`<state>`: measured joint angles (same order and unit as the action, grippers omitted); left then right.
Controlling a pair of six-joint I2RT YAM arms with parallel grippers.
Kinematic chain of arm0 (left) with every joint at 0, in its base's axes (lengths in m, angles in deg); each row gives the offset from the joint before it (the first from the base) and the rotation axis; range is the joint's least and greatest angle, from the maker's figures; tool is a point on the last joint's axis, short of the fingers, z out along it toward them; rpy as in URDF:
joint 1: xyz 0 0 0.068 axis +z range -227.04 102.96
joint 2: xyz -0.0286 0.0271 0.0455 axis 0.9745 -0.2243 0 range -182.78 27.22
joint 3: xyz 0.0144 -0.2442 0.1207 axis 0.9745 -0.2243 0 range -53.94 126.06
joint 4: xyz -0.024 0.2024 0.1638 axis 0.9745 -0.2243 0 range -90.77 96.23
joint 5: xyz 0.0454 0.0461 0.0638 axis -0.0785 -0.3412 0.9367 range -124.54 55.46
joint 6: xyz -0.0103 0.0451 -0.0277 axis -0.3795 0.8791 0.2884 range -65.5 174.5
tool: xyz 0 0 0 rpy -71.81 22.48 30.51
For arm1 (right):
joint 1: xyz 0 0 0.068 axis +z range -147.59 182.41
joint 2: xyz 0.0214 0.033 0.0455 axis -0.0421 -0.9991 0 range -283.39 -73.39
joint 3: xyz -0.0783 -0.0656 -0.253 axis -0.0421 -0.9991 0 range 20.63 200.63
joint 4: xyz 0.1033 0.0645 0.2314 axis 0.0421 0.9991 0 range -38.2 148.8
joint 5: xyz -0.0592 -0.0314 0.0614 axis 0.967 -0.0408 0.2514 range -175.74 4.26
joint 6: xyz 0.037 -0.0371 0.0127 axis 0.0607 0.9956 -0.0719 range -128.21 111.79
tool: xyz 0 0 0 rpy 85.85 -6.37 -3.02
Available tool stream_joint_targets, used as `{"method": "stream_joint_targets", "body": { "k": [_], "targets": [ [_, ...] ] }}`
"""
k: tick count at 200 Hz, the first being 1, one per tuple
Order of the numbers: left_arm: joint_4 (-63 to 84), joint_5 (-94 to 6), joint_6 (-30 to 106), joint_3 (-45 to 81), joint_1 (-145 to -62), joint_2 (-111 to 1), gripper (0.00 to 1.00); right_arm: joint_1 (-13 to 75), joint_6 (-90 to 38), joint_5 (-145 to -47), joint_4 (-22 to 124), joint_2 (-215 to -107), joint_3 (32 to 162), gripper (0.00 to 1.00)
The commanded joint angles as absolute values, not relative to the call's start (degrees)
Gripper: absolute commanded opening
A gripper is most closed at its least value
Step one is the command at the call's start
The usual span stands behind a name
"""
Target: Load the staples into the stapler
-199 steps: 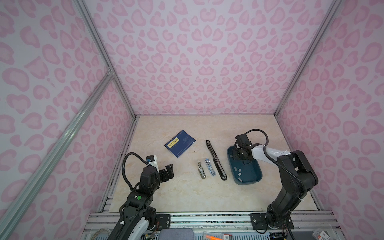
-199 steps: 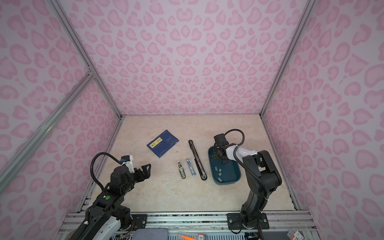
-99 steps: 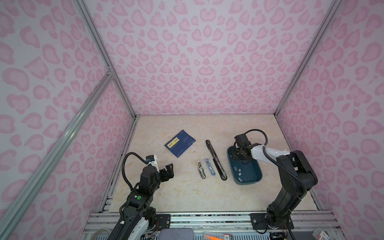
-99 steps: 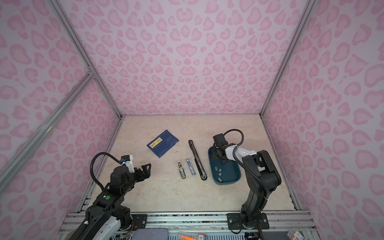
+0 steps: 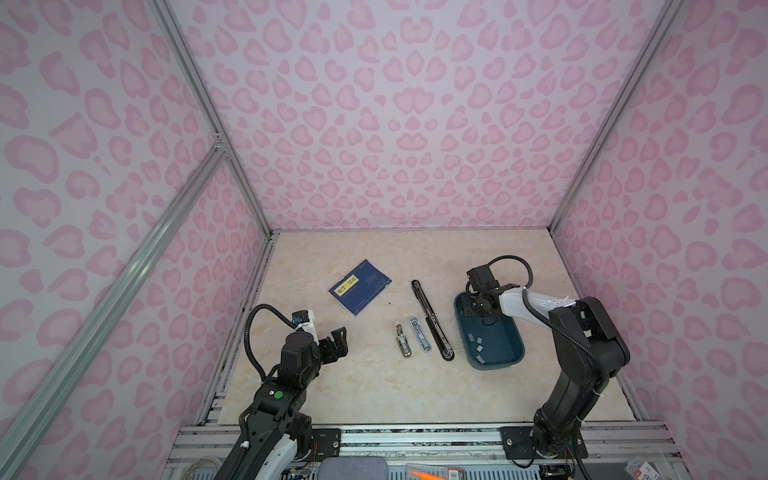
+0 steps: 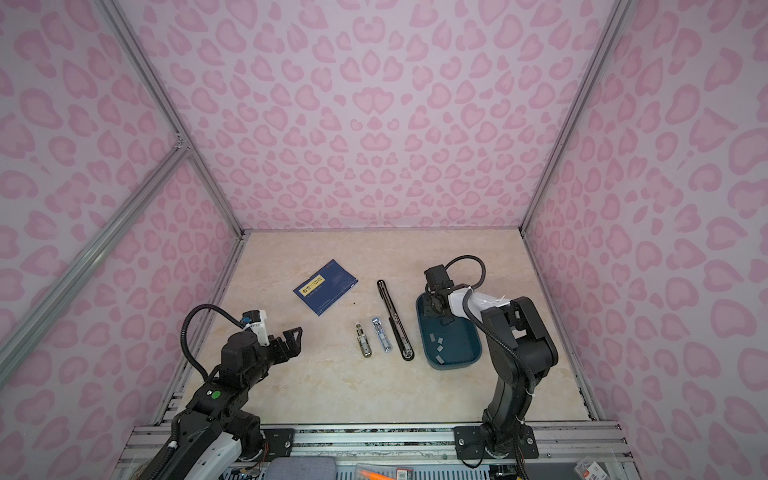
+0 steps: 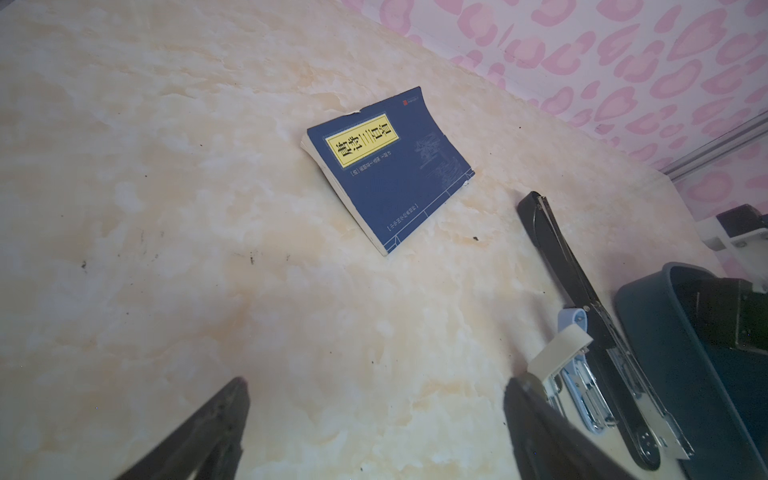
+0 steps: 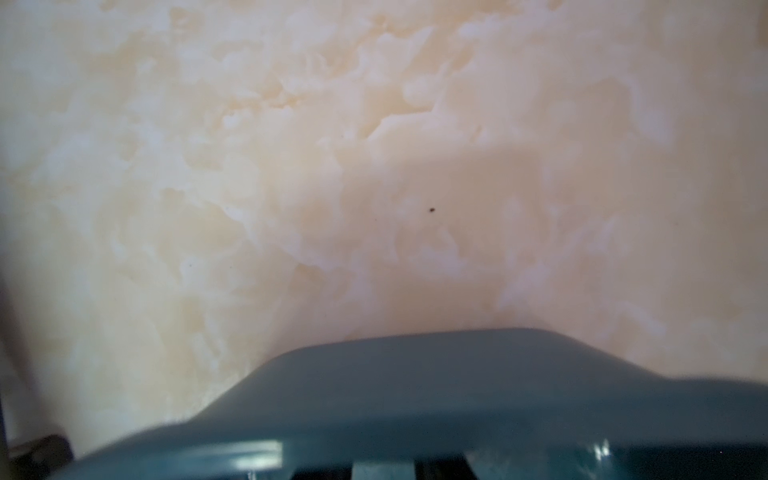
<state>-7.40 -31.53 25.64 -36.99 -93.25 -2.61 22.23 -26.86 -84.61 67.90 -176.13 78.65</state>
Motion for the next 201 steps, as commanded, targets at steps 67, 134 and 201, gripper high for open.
{"method": "stream_joint_targets", "body": {
  "k": [67, 134, 201],
  "targets": [
    [-5.7, -31.28, 26.11, -36.03, -93.29, -2.71, 0.97, 22.28, -27.43, -84.58, 71.31, -177.71, 78.99, 0.2],
    [-5.8, -31.23, 26.02, -36.13, -93.23, -2.75, 0.97, 22.48, -27.32, -84.6, 71.15, -177.48, 78.77, 0.15],
    [-5.82, -31.22, 26.0, -36.13, -93.26, -2.32, 0.97, 22.45, -27.52, -84.18, 70.89, -176.71, 78.32, 0.14]
  ]
}}
